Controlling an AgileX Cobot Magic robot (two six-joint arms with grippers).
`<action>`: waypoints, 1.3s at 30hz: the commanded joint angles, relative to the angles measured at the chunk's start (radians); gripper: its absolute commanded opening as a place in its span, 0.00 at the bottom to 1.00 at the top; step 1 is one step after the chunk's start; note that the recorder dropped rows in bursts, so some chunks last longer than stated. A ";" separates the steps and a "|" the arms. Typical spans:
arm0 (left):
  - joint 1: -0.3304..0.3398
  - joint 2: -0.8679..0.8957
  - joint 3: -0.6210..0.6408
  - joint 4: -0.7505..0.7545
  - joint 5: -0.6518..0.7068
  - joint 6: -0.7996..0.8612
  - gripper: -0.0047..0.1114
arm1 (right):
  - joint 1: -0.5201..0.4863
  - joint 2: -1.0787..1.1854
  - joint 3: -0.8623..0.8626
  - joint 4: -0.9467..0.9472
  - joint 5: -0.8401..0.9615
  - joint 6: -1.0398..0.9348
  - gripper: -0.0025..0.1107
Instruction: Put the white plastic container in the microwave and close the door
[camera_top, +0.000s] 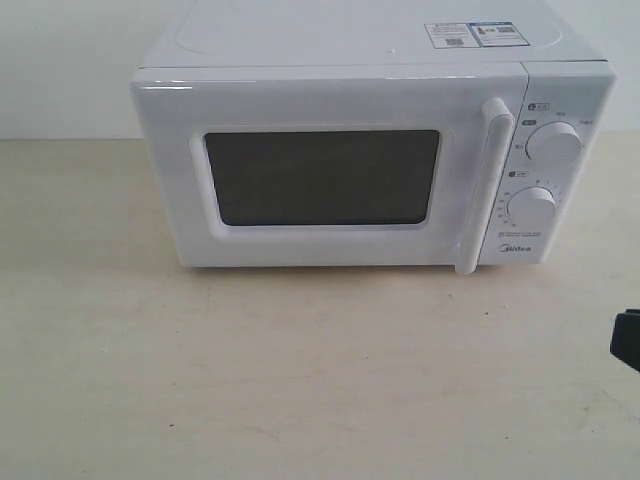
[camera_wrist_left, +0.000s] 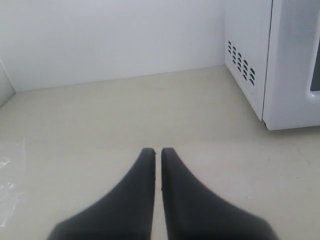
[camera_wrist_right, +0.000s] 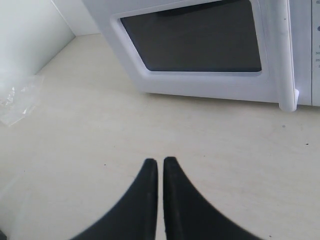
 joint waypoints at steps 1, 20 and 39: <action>0.001 -0.003 0.002 -0.011 0.001 -0.011 0.08 | -0.002 -0.003 0.005 0.002 -0.010 -0.004 0.02; 0.001 -0.003 0.002 -0.011 0.001 -0.011 0.08 | -0.305 -0.218 0.005 -0.136 -0.007 -0.105 0.02; 0.001 -0.003 0.002 -0.011 0.001 -0.011 0.08 | -0.434 -0.315 0.006 -0.310 -0.081 -0.179 0.02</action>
